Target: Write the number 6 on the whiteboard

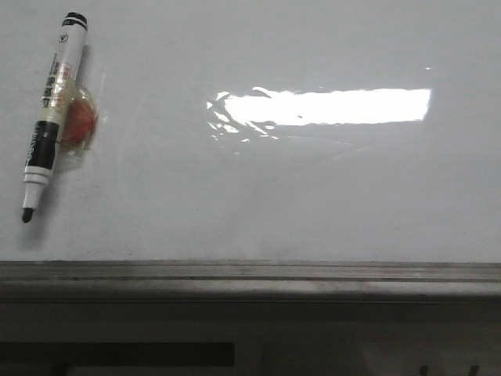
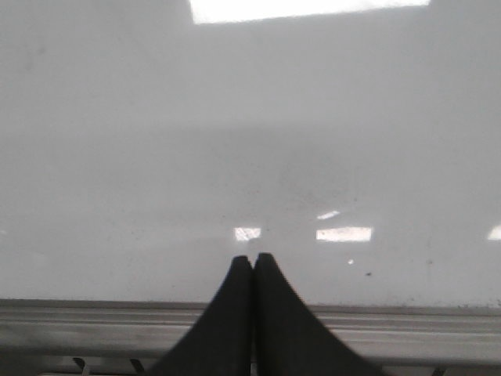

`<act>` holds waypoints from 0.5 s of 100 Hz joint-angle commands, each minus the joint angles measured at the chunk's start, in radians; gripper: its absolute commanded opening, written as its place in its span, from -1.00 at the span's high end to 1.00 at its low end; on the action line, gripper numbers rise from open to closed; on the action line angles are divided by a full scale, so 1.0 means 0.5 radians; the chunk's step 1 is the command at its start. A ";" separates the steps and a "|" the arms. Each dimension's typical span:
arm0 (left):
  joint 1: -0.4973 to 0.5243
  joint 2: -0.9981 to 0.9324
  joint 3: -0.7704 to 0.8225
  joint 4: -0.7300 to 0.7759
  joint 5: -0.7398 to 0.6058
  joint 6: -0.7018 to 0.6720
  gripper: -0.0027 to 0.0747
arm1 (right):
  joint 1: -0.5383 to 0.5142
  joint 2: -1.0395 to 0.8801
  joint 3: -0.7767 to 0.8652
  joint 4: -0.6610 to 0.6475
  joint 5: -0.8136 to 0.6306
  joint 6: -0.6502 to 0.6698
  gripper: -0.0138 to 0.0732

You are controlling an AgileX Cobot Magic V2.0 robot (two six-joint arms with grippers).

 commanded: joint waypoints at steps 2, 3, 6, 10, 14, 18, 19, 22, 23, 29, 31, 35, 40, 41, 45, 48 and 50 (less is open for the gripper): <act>0.007 -0.063 0.091 -0.011 -0.098 -0.019 0.98 | -0.009 -0.036 0.055 -0.029 -0.028 -0.004 0.83; 0.007 -0.063 0.091 0.000 -0.098 -0.019 0.98 | -0.009 -0.036 0.055 -0.029 -0.028 -0.004 0.83; 0.007 -0.063 0.091 0.000 -0.098 -0.019 0.98 | -0.009 -0.036 0.055 -0.029 -0.028 -0.004 0.83; 0.007 -0.063 0.091 0.000 -0.098 -0.019 0.98 | -0.009 -0.036 0.055 -0.029 -0.028 -0.004 0.83; 0.007 -0.063 0.091 0.000 -0.098 -0.019 0.98 | -0.009 -0.036 0.055 -0.029 -0.028 -0.004 0.83; 0.007 -0.063 0.091 0.000 -0.098 -0.019 0.98 | -0.009 -0.036 0.055 -0.029 -0.028 -0.004 0.83; 0.007 -0.063 0.091 0.000 -0.098 -0.019 0.98 | -0.009 -0.036 0.055 -0.029 -0.028 -0.004 0.83; 0.007 -0.063 0.091 0.000 -0.098 -0.019 0.98 | -0.009 -0.036 0.055 -0.029 -0.028 -0.004 0.83; 0.007 -0.063 0.091 0.000 -0.098 -0.019 0.98 | -0.009 -0.036 0.055 -0.029 -0.028 -0.004 0.83; 0.007 -0.063 0.091 0.000 -0.098 -0.019 0.98 | -0.009 -0.036 0.055 -0.029 -0.028 -0.004 0.83; 0.007 -0.063 0.091 0.000 -0.098 -0.019 0.98 | -0.009 -0.036 0.055 -0.029 -0.028 -0.004 0.83; 0.007 -0.063 0.091 0.000 -0.098 -0.019 0.98 | -0.009 -0.036 0.055 -0.029 -0.028 -0.004 0.83; 0.007 -0.063 0.091 0.000 -0.098 -0.019 0.98 | -0.009 -0.036 0.055 -0.029 -0.028 -0.004 0.83; 0.007 -0.063 0.091 0.000 -0.098 -0.019 0.98 | -0.009 -0.036 0.055 -0.029 -0.028 -0.004 0.83; 0.007 -0.063 0.091 0.000 -0.098 -0.019 0.98 | -0.009 -0.036 0.055 -0.029 -0.028 -0.004 0.83; 0.007 -0.063 0.091 0.000 -0.098 -0.019 0.98 | -0.009 -0.036 0.055 -0.029 -0.028 -0.004 0.83; 0.007 -0.063 0.091 0.000 -0.098 -0.019 0.98 | -0.009 -0.036 0.055 -0.029 -0.028 -0.004 0.83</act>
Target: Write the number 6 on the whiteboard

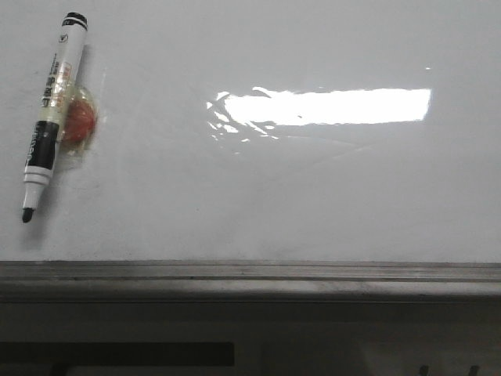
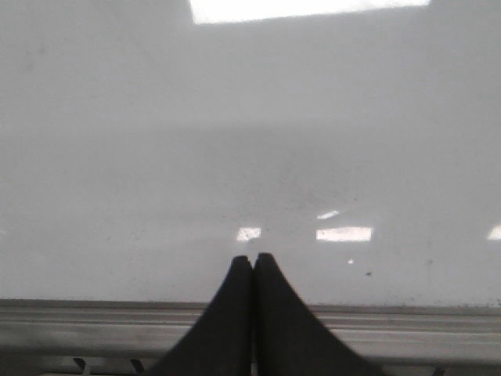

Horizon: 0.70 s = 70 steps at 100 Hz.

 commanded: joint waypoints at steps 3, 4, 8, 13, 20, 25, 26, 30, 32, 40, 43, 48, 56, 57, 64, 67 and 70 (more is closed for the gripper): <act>0.007 -0.063 0.091 0.000 -0.098 -0.019 0.98 | -0.009 -0.036 0.055 -0.029 -0.028 -0.010 0.83; 0.007 -0.063 0.091 0.000 -0.098 -0.019 0.98 | -0.009 -0.036 0.055 -0.029 -0.028 -0.010 0.83; 0.007 -0.063 0.091 0.000 -0.098 -0.019 0.98 | -0.009 -0.036 0.055 -0.029 -0.028 -0.010 0.83; 0.007 -0.063 0.091 0.000 -0.098 -0.019 0.98 | -0.009 -0.036 0.055 -0.029 -0.028 -0.010 0.83; 0.007 -0.063 0.091 0.000 -0.098 -0.019 0.98 | -0.009 -0.036 0.055 -0.029 -0.028 -0.010 0.83; 0.007 -0.063 0.091 0.000 -0.098 -0.019 0.98 | -0.009 -0.036 0.055 -0.029 -0.028 -0.010 0.83; 0.007 -0.063 0.091 0.000 -0.098 -0.019 0.98 | -0.009 -0.036 0.055 -0.029 -0.028 -0.010 0.83; 0.007 -0.063 0.091 0.000 -0.098 -0.019 0.98 | -0.009 -0.036 0.055 -0.029 -0.028 -0.010 0.83; 0.007 -0.063 0.091 0.000 -0.098 -0.019 0.98 | -0.009 -0.036 0.055 -0.029 -0.028 -0.010 0.83; 0.007 -0.063 0.091 0.000 -0.098 -0.019 0.98 | -0.009 -0.036 0.055 -0.029 -0.028 -0.010 0.83; 0.007 -0.063 0.091 0.000 -0.098 -0.019 0.98 | -0.009 -0.036 0.055 -0.029 -0.028 -0.010 0.83; 0.007 -0.063 0.091 0.000 -0.098 -0.019 0.98 | -0.009 -0.036 0.055 -0.029 -0.028 -0.010 0.83; 0.007 -0.063 0.091 0.000 -0.098 -0.019 0.98 | -0.009 -0.036 0.055 -0.029 -0.028 -0.010 0.83; 0.007 -0.063 0.091 0.000 -0.098 -0.019 0.98 | -0.009 -0.036 0.055 -0.029 -0.028 -0.010 0.83; 0.007 -0.063 0.091 0.000 -0.098 -0.019 0.98 | -0.009 -0.036 0.055 -0.029 -0.043 -0.010 0.83; 0.007 -0.063 0.091 0.000 -0.098 -0.019 0.98 | -0.009 -0.036 0.055 -0.029 -0.052 -0.010 0.83; 0.007 -0.063 0.091 0.000 -0.098 -0.019 0.98 | -0.009 -0.036 0.055 -0.029 -0.061 -0.010 0.83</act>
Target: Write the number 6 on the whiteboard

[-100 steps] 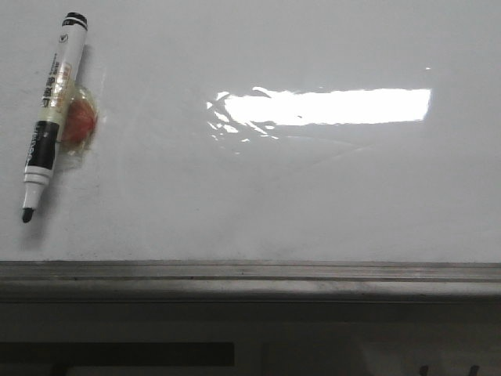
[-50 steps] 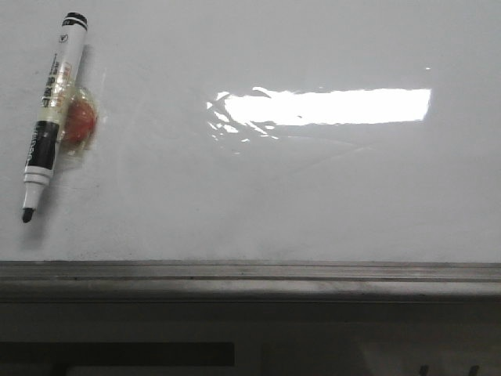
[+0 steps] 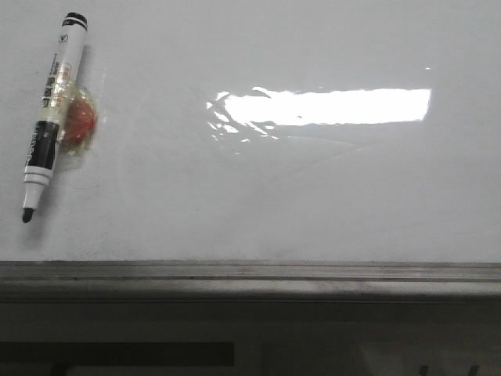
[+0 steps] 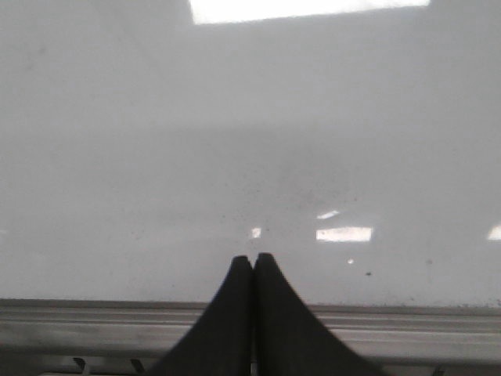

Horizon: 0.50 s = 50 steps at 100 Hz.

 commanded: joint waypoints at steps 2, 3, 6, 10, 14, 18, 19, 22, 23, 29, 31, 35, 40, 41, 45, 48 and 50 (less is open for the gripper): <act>0.007 -0.063 0.091 0.000 -0.098 -0.019 0.98 | -0.009 -0.036 0.055 -0.029 -0.061 -0.006 0.83; 0.007 -0.063 0.091 0.000 -0.098 -0.019 0.98 | -0.009 -0.036 0.055 -0.029 -0.065 -0.006 0.83; 0.007 -0.063 0.091 0.000 -0.098 -0.019 0.98 | -0.009 -0.036 0.055 -0.029 -0.065 -0.006 0.83; 0.007 -0.063 0.091 0.000 -0.098 -0.019 0.98 | -0.009 -0.036 0.055 -0.029 -0.065 -0.006 0.83; 0.007 -0.063 0.091 0.000 -0.102 -0.019 0.98 | -0.009 -0.036 0.055 -0.029 -0.065 -0.006 0.83; 0.007 -0.063 0.091 0.000 -0.102 -0.019 0.98 | -0.009 -0.036 0.055 -0.029 -0.065 -0.006 0.83; 0.007 -0.063 0.091 0.000 -0.102 -0.019 0.98 | -0.009 -0.036 0.055 -0.029 -0.065 -0.006 0.83; 0.007 -0.063 0.091 0.000 -0.102 -0.019 0.98 | -0.009 -0.036 0.055 -0.029 -0.065 -0.006 0.83; 0.007 -0.063 0.091 0.000 -0.102 -0.019 0.98 | -0.009 -0.036 0.055 -0.029 -0.065 -0.006 0.83; 0.007 -0.063 0.091 0.000 -0.102 -0.019 0.98 | -0.009 -0.036 0.055 -0.029 -0.070 -0.006 0.83; 0.007 -0.063 0.091 0.000 -0.102 -0.019 0.98 | -0.009 -0.036 0.055 -0.029 -0.070 -0.006 0.83; 0.007 -0.063 0.091 0.000 -0.102 -0.019 0.98 | -0.009 -0.036 0.055 -0.029 -0.074 -0.006 0.83; 0.007 -0.063 0.091 0.000 -0.102 -0.019 0.98 | -0.009 -0.036 0.055 -0.029 -0.074 -0.006 0.83; 0.007 -0.063 0.091 0.000 -0.102 -0.019 0.98 | -0.009 -0.036 0.055 -0.029 -0.074 -0.006 0.83; 0.007 -0.063 0.091 0.000 -0.102 -0.019 0.98 | -0.009 -0.036 0.055 -0.029 -0.074 -0.006 0.83; 0.007 -0.063 0.091 0.000 -0.102 -0.019 0.98 | -0.009 -0.036 0.055 -0.029 -0.074 -0.006 0.83; 0.007 -0.063 0.091 0.000 -0.102 -0.019 0.98 | -0.009 -0.036 0.055 -0.029 -0.074 -0.006 0.83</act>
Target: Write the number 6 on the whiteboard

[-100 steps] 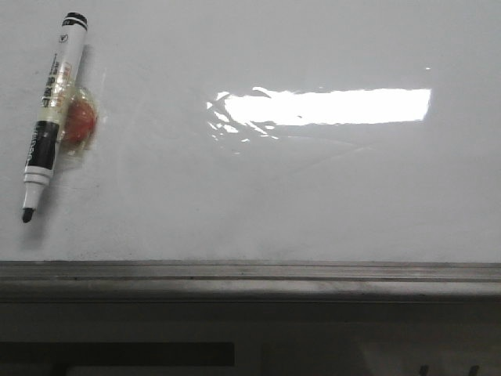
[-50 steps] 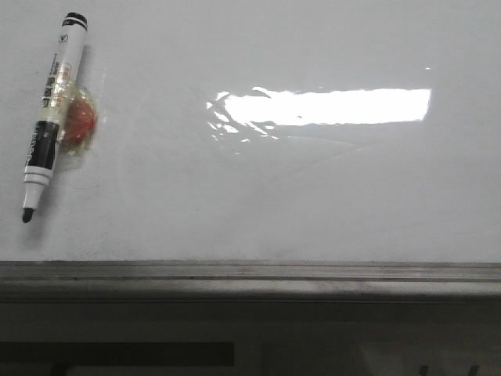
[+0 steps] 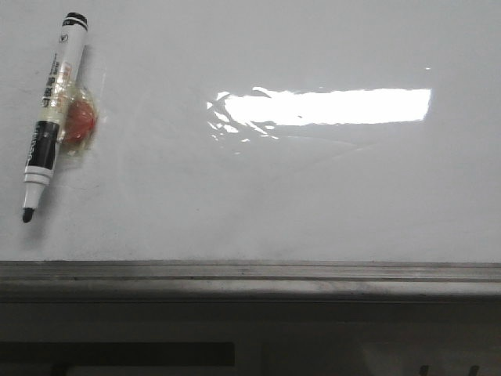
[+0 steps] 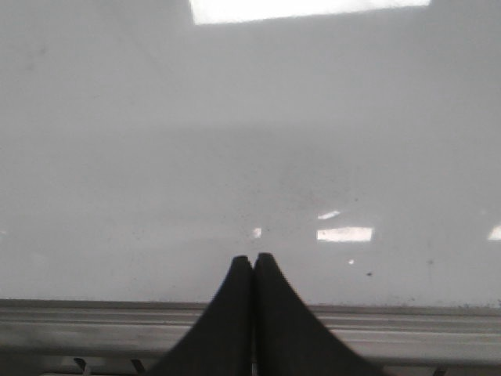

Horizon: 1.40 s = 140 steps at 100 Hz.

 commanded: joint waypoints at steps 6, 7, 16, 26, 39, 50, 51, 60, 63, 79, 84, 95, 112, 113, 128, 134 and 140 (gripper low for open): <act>0.007 -0.063 0.091 0.000 -0.102 -0.019 0.98 | -0.009 -0.036 0.055 -0.029 -0.074 -0.006 0.83; 0.007 -0.063 0.091 0.000 -0.102 -0.019 0.98 | -0.009 -0.036 0.055 -0.029 -0.074 -0.006 0.83; 0.007 -0.063 0.091 0.000 -0.102 -0.019 0.98 | -0.009 -0.036 0.055 -0.029 -0.074 -0.006 0.83; 0.007 -0.063 0.091 0.000 -0.106 -0.019 0.98 | -0.009 -0.036 0.055 -0.029 -0.074 -0.006 0.83; 0.007 -0.063 0.091 0.083 -0.119 -0.019 0.98 | -0.009 -0.036 0.055 -0.031 -0.132 -0.006 0.83; 0.007 -0.063 0.091 0.213 -0.250 -0.019 0.98 | -0.009 -0.036 0.055 -0.031 -0.325 -0.006 0.83; 0.007 -0.063 0.091 0.219 -0.261 -0.019 0.98 | -0.009 -0.036 0.055 -0.031 -0.336 -0.006 0.83; 0.007 -0.063 0.091 0.223 -0.412 -0.019 0.98 | -0.009 -0.036 0.055 -0.051 -0.413 -0.006 0.83; 0.007 -0.063 0.091 0.217 -0.448 -0.019 0.98 | -0.009 -0.036 0.055 -0.051 -0.410 -0.006 0.83; 0.007 -0.063 0.091 0.212 -0.604 -0.019 0.98 | -0.009 -0.036 0.055 0.077 -0.505 -0.006 0.83; 0.007 -0.063 0.091 0.212 -0.621 -0.019 0.98 | -0.009 -0.032 0.055 0.172 -0.557 -0.006 0.83; 0.007 -0.063 0.091 0.160 -0.621 -0.042 0.98 | -0.009 0.007 0.055 0.199 -0.570 -0.006 0.83; 0.007 -0.059 0.050 -0.037 -0.599 -0.050 0.98 | -0.009 0.113 0.055 0.249 -0.650 0.003 0.83; 0.007 -0.059 0.047 -0.037 -0.593 -0.050 0.98 | -0.009 0.121 0.051 0.249 -0.645 0.003 0.83; 0.007 -0.003 -0.081 -0.170 -0.410 -0.062 0.98 | -0.009 0.175 0.007 0.256 -0.535 0.003 0.83; 0.004 0.060 -0.166 -0.166 -0.344 -0.020 0.98 | -0.009 0.205 -0.050 0.256 -0.444 0.003 0.83; 0.004 0.149 -0.276 -0.169 -0.284 0.113 0.98 | -0.009 0.237 -0.124 0.256 -0.402 0.003 0.83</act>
